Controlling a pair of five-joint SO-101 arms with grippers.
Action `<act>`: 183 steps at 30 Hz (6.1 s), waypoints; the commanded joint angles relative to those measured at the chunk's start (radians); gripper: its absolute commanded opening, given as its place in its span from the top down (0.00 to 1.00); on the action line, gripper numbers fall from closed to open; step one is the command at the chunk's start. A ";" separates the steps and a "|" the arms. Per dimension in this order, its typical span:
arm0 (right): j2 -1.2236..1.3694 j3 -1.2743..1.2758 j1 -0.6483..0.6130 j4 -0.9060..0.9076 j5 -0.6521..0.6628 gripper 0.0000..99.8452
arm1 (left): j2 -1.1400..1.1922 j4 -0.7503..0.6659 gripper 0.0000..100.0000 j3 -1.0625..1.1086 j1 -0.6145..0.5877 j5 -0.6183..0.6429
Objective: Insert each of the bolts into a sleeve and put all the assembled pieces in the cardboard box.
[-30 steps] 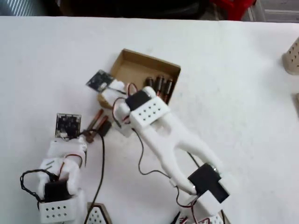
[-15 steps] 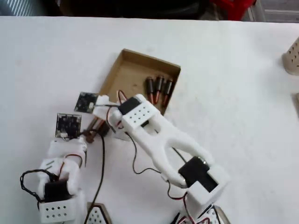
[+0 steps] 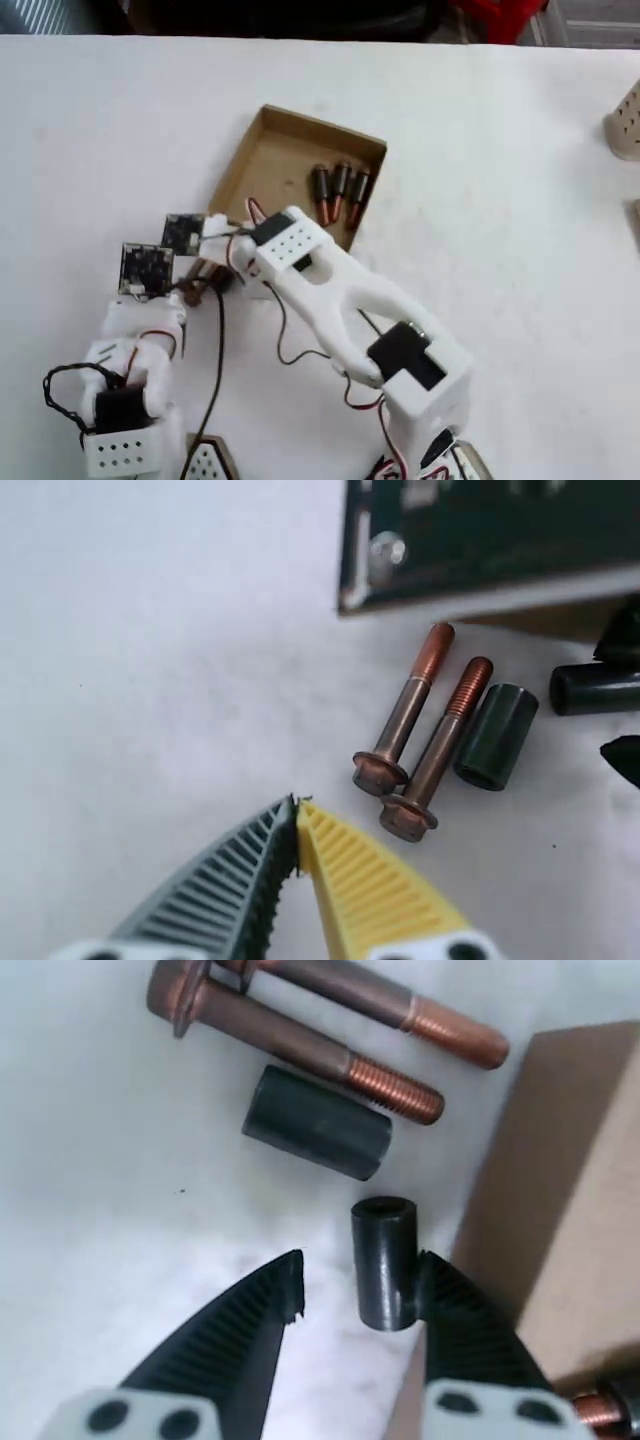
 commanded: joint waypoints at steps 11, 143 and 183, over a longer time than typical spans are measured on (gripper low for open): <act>0.157 -0.189 0.050 0.028 0.018 0.87 | -0.007 0.003 0.98 -0.002 0.008 -0.011; -0.486 0.494 0.521 0.154 -0.391 0.98 | 1.580 -0.400 0.98 -0.761 0.179 0.598; -0.478 0.496 0.516 0.150 -0.348 0.98 | 1.638 -0.187 0.98 -1.049 0.067 0.743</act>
